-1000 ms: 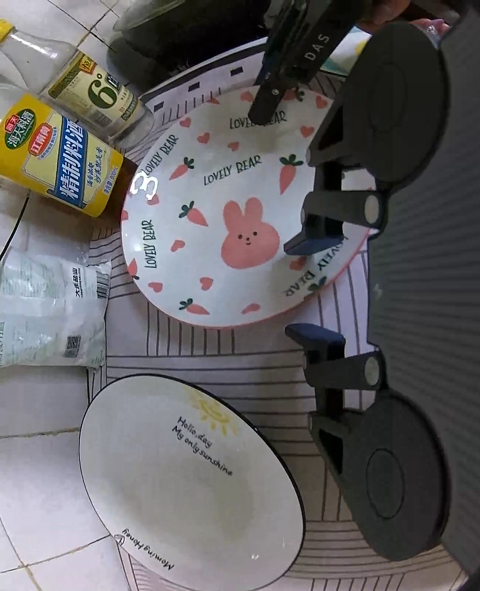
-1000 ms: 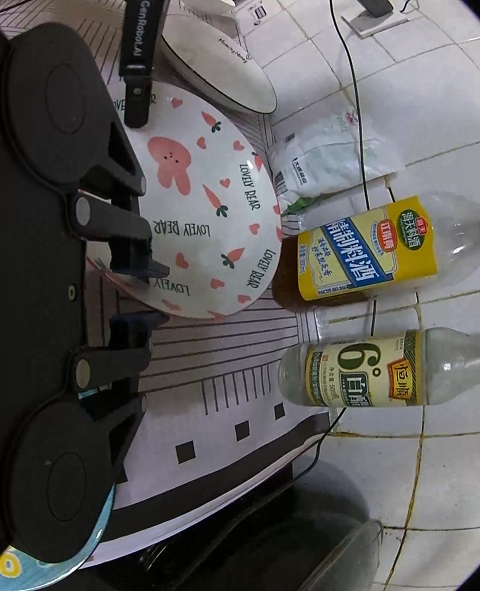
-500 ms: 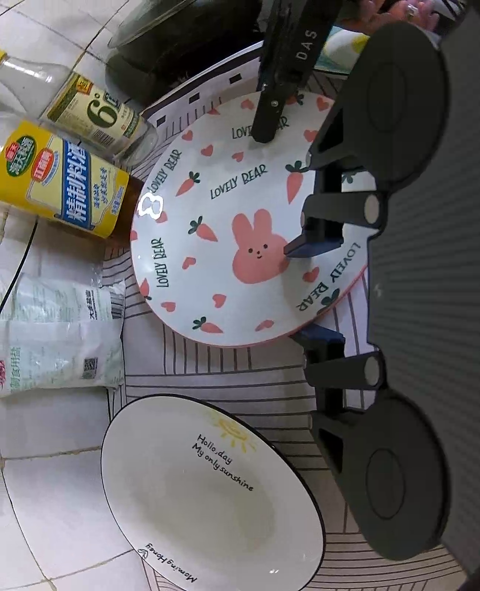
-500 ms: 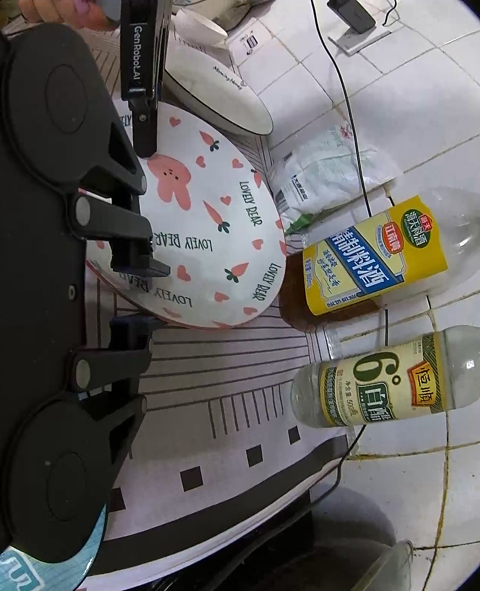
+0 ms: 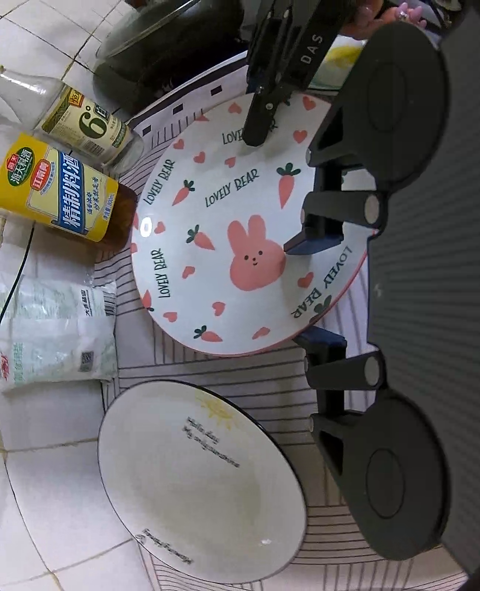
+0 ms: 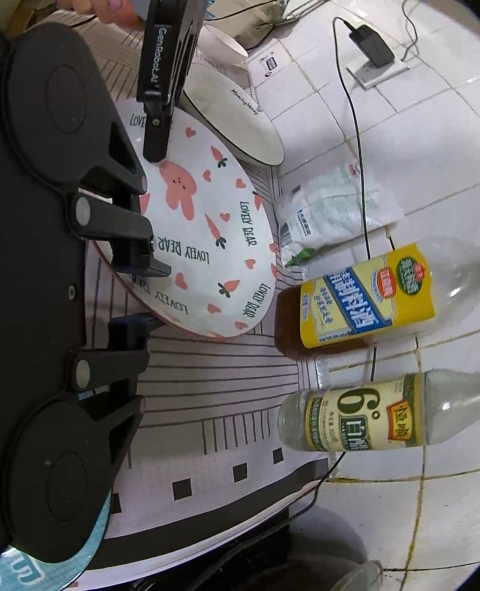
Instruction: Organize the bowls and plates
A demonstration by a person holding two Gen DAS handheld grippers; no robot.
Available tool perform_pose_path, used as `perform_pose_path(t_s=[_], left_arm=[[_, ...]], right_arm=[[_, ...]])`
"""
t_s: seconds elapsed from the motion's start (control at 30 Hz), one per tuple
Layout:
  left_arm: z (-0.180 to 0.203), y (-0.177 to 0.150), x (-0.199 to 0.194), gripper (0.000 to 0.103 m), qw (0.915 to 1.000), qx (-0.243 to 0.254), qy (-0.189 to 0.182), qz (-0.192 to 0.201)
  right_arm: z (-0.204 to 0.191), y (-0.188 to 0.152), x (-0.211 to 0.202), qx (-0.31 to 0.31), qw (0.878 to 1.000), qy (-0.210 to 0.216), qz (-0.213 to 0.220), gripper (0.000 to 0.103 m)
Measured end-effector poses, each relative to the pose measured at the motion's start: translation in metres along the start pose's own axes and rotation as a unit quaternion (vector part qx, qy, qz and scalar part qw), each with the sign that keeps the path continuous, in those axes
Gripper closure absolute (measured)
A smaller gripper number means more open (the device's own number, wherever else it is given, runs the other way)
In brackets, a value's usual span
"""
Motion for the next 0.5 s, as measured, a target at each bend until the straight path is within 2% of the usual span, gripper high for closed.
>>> perform_pose_path(t_s=[0.23, 0.5], left_arm=[[-0.012, -0.014, -0.026, 0.063, 1.0, 0.003, 0.007, 0.002], [-0.043, -0.025, -0.07, 0.063, 0.9991, -0.003, 0.032, 0.029]], right_arm=[[-0.021, -0.008, -0.013, -0.009, 1.0, 0.005, 0.006, 0.077], [-0.064, -0.014, -0.025, -0.022, 0.999, 0.041, 0.013, 0.077]])
Point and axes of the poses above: each gripper's, at about its wrist camera, not at the fingertips, and x roughly the way its jaws point, z to its right, y to its top, the point moved 10 cm from there along x, roughly the way its jaws point, and after that the axes turned 7 degrees about x, right-handed, at the moved point
